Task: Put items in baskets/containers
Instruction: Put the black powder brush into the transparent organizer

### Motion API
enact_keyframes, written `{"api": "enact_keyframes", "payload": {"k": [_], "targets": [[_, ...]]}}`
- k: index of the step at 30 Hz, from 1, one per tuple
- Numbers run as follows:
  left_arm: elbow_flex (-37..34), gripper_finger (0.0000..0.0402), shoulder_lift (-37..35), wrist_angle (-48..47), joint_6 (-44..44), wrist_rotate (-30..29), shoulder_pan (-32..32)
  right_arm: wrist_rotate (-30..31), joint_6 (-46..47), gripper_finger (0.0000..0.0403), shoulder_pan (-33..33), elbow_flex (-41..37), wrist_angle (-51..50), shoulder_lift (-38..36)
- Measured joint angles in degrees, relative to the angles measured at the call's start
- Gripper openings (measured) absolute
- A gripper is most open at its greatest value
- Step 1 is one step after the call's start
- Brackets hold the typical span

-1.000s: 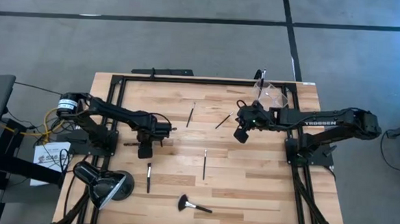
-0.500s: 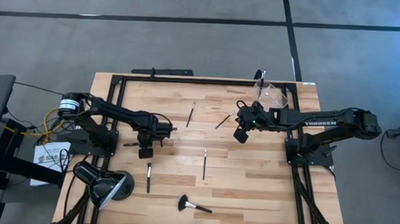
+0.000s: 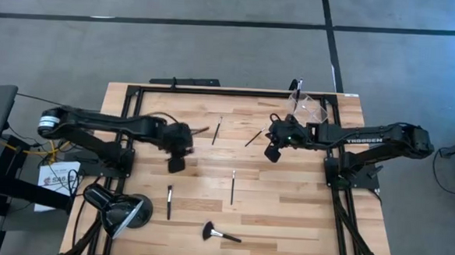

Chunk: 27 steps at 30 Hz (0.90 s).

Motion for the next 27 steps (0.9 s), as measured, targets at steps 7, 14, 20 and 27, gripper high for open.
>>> {"api": "enact_keyframes", "payload": {"k": [7,14,20,27], "targets": [[-0.7,0.0048,-6.6,28.1,3.2,0.6,0.0,-8.4,-8.6,0.0001,2.7,-3.1,16.9,0.0],[-4.0,0.0050,-3.3,55.1,6.6,8.4,0.0,-17.4,-12.8,0.0002,5.3,-6.1,37.1,0.0],[-5.3,0.0050,3.5,71.1,7.8,10.4,-0.1,-18.7,-13.2,0.0041,7.7,-6.2,43.5,0.0],[-5.3,0.0051,12.0,83.2,6.7,13.5,-0.1,-14.7,-13.3,0.0118,8.8,-6.2,44.8,0.0]]}}
